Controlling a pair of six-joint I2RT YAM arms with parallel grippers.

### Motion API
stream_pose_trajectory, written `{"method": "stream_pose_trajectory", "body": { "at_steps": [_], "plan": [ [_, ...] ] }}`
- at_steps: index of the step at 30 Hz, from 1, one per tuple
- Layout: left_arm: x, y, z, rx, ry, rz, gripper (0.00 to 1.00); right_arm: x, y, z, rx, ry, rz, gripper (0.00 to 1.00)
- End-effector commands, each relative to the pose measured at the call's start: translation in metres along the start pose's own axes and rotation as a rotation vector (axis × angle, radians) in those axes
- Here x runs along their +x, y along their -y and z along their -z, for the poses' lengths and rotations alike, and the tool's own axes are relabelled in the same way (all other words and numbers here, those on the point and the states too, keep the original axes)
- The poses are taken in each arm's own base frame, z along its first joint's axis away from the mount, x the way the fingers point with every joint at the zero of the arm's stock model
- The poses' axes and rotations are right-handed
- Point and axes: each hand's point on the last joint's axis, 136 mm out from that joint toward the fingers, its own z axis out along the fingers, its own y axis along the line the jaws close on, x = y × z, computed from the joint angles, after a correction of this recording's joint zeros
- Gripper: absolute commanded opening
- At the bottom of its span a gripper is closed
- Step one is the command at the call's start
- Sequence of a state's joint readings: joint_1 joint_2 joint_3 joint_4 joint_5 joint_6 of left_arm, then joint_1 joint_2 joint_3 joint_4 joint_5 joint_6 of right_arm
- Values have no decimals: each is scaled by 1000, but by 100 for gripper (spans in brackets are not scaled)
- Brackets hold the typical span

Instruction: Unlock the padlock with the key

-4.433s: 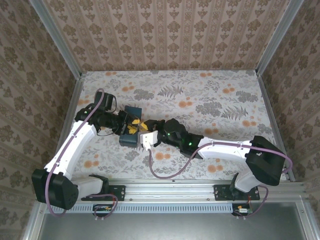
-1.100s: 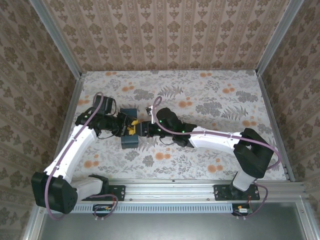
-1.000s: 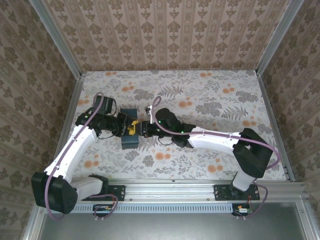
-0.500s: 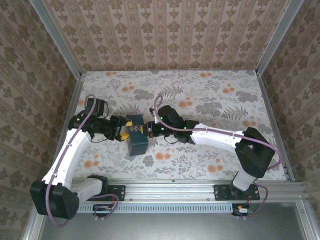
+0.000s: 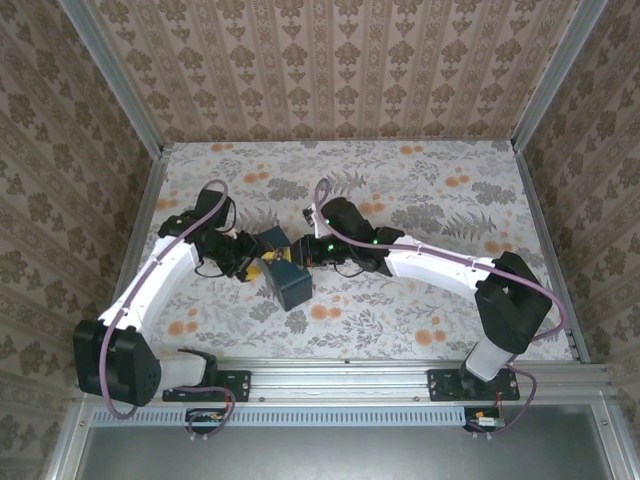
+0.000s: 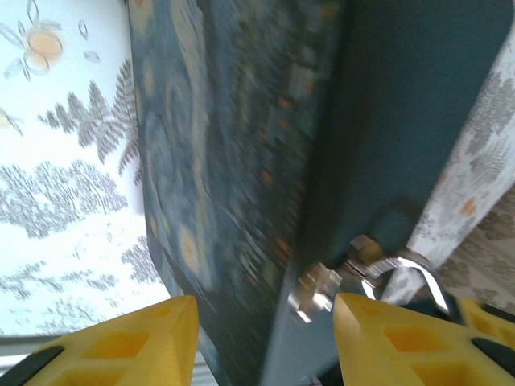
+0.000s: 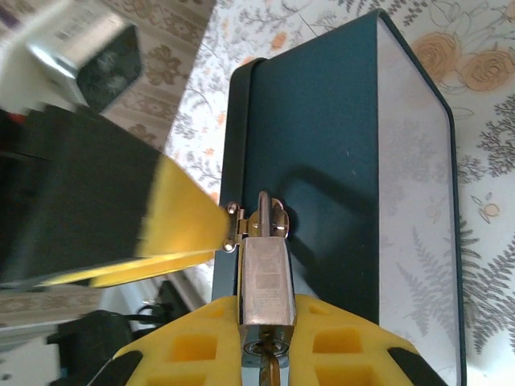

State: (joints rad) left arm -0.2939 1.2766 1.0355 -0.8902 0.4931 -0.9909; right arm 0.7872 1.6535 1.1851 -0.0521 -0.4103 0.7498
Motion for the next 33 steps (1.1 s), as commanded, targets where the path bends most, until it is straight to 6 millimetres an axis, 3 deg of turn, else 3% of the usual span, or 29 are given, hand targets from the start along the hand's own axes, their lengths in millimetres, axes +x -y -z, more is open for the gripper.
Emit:
{"method": "stream_pose_trajectory", "body": {
  "at_steps": [1, 5, 12, 16, 18, 23, 25, 33],
  "plan": [
    [-17, -6, -8, -46, 55, -91, 46, -18, -32, 12, -111, -17, 5, 3],
    [-23, -12, -21, -45, 68, -100, 47, -11, -26, 10, -107, -100, 32, 1],
    [-25, -39, -41, -153, 48, -111, 45, 3, -13, 13, -67, -232, 75, 0],
    [-33, -15, -21, -110, 110, -140, 44, -4, 0, 17, -49, -212, 24, 0],
    [-40, -3, -1, -125, 165, -181, 44, -13, 1, 20, -93, -187, -47, 0],
    [-51, 15, 26, -148, 237, -275, 44, -28, 1, 29, -119, -145, -104, 1],
    [-60, 21, 25, -125, 244, -288, 46, -28, 0, 30, -131, -154, -91, 2],
    [-94, 37, -15, -104, 215, -392, 50, -28, 19, 22, -108, -176, -110, 3]
  ]
}}
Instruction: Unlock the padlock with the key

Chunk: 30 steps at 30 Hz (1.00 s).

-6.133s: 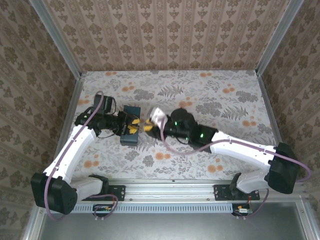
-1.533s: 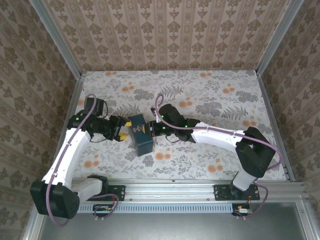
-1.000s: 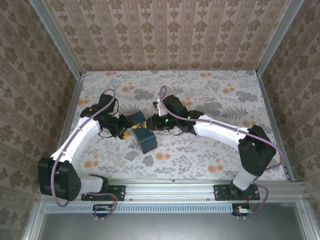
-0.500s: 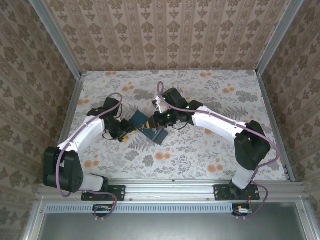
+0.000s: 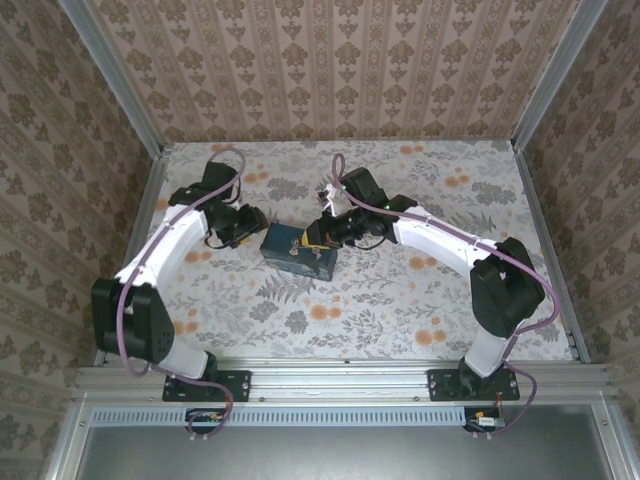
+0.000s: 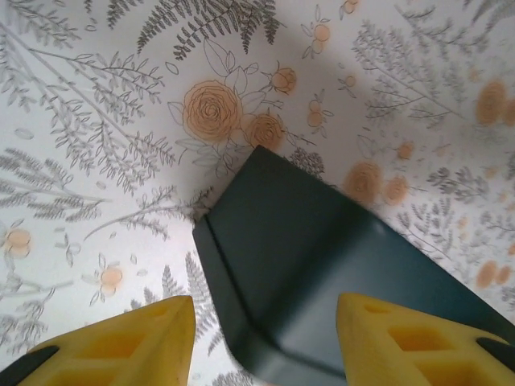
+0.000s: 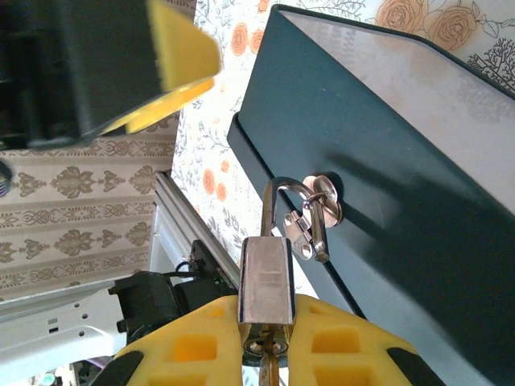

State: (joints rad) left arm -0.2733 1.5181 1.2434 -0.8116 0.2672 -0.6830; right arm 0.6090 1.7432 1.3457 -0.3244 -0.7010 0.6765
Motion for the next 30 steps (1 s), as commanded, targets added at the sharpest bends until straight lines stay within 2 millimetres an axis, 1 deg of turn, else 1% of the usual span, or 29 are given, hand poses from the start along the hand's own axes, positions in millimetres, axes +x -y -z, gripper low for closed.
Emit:
{"method": "stream_pose_trajectory", "body": {
  "at_steps": [1, 4, 6, 9, 13, 17, 21, 24, 27, 28, 29, 30],
  "plan": [
    [-11, 13, -10, 50, 23, -89, 50, -9, -12, 0, -64, 10, 13, 3],
    [-9, 30, -19, 132, 29, -114, 50, -14, -7, -5, -75, 49, -37, 3],
    [-6, 36, -23, 158, 18, -115, 49, -16, 0, -9, -77, 70, -77, 3],
    [2, 39, -26, 162, 0, -129, 48, -20, 5, -15, -116, 93, -145, 3],
    [11, 36, -33, 167, -30, -121, 46, -22, 13, -22, -111, 101, -176, 3],
    [20, 30, -41, 178, -65, -98, 44, -25, 13, -27, -107, 97, -167, 3],
    [27, 24, -47, 192, -102, -52, 42, -17, 18, -35, -91, 70, -114, 5],
    [26, 20, -46, 214, -112, -8, 41, -7, 22, -34, -101, 53, -51, 8],
    [25, 19, -42, 213, -114, -12, 40, -3, 34, -36, -115, 11, -105, 10],
    [25, 19, -41, 207, -116, -17, 40, -4, 36, -37, -124, 4, -139, 11],
    [25, 19, -40, 201, -115, -18, 40, -4, 37, -39, -135, -6, -166, 14],
    [24, 18, -39, 198, -112, -17, 40, -3, 37, -40, -132, -21, -189, 22]
  ]
}}
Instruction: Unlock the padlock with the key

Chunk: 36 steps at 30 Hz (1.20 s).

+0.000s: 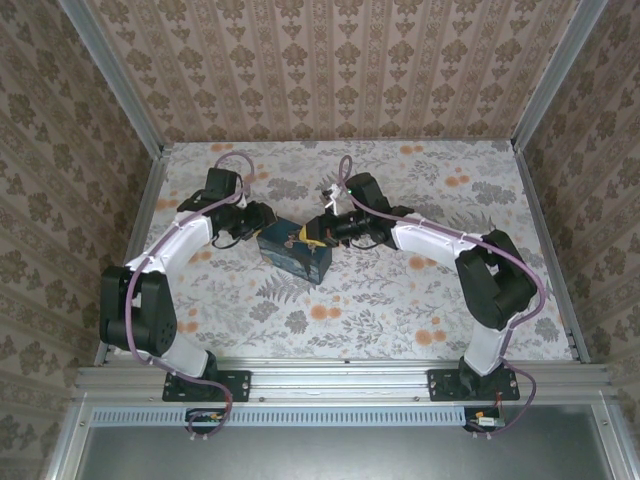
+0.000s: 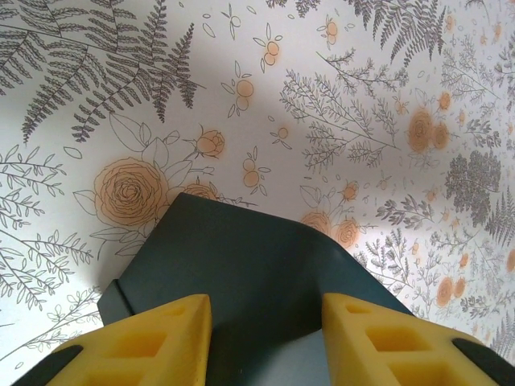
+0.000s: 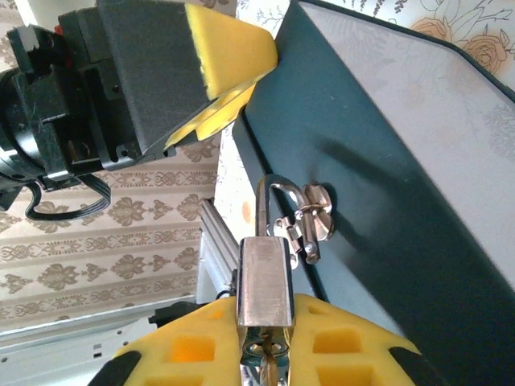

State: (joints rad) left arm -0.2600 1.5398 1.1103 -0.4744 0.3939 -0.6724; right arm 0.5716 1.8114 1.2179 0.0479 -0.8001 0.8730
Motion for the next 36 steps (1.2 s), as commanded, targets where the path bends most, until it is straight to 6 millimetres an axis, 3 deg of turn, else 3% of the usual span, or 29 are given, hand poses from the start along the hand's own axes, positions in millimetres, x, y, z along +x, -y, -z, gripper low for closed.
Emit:
{"method": "stream_pose_trajectory", "body": {
  "at_steps": [1, 6, 12, 21, 23, 27, 30, 36],
  "plan": [
    [43, -6, -6, 0, -176, 63, 40, 15, 27, -17, 37, -78, -110, 26],
    [43, -11, -5, -14, -170, 70, 39, 16, 27, -2, 109, -66, -45, 34],
    [39, -14, 1, -43, -169, 50, 38, 3, 33, 32, 253, -14, 60, 34],
    [34, -9, 0, -43, -174, 37, 38, -23, -21, 76, 366, 137, 402, 35],
    [34, -9, -1, -42, -175, 38, 38, -17, -31, 75, 361, 118, 493, 37],
    [34, -9, -1, -40, -178, 36, 37, 12, -49, 63, 366, 5, 848, 41],
    [33, -7, -3, -35, -184, 35, 37, 20, -39, 51, 466, -60, 1072, 46],
    [34, -6, -2, -30, -182, 35, 37, 16, -22, 45, 554, -113, 1257, 53]
  ]
}}
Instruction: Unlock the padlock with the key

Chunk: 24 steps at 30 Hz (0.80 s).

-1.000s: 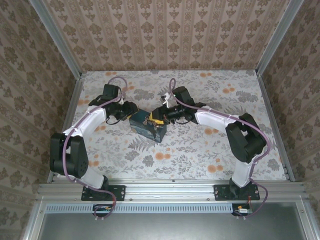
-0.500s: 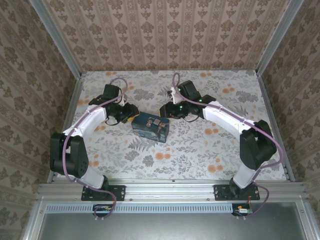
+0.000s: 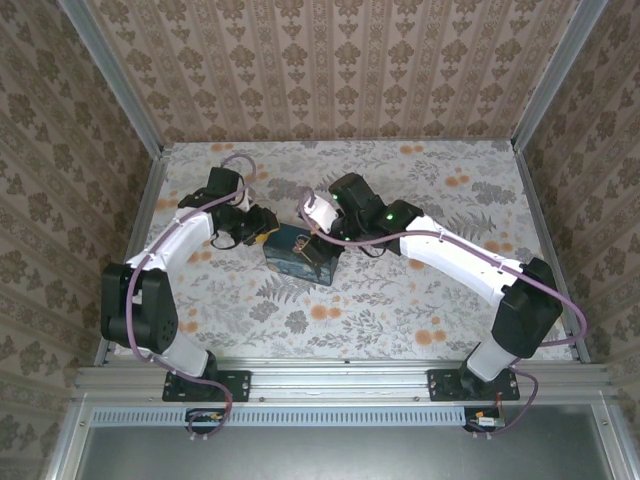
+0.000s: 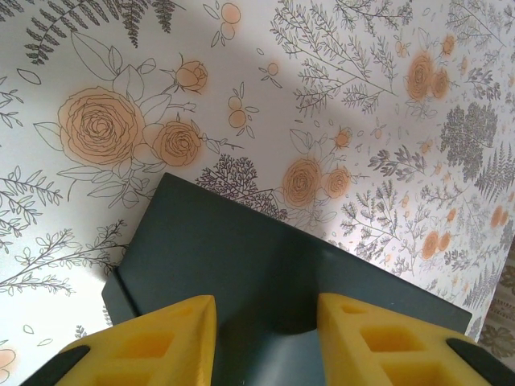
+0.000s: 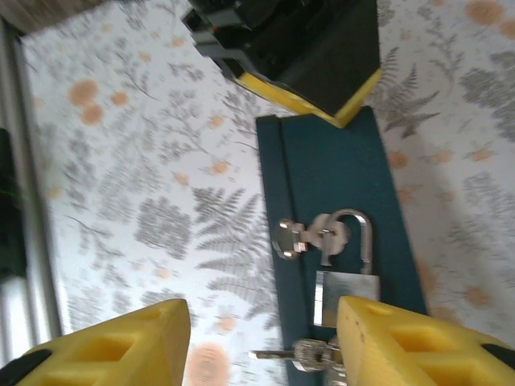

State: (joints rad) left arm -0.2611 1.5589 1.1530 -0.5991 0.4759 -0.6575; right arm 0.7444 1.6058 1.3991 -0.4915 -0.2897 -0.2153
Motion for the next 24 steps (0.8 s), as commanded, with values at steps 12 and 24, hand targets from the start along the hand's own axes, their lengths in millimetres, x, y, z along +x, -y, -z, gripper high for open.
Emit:
{"method": "stream_pose_trajectory", "body": {
  "at_steps": [12, 24],
  "plan": [
    [15, -14, -9, -47, -72, 10, 37, 31, 24, -41, 63, -160, 262, 53],
    [15, -14, -9, -41, -77, 6, 36, 42, 45, -47, 11, -208, 115, 40]
  ]
}}
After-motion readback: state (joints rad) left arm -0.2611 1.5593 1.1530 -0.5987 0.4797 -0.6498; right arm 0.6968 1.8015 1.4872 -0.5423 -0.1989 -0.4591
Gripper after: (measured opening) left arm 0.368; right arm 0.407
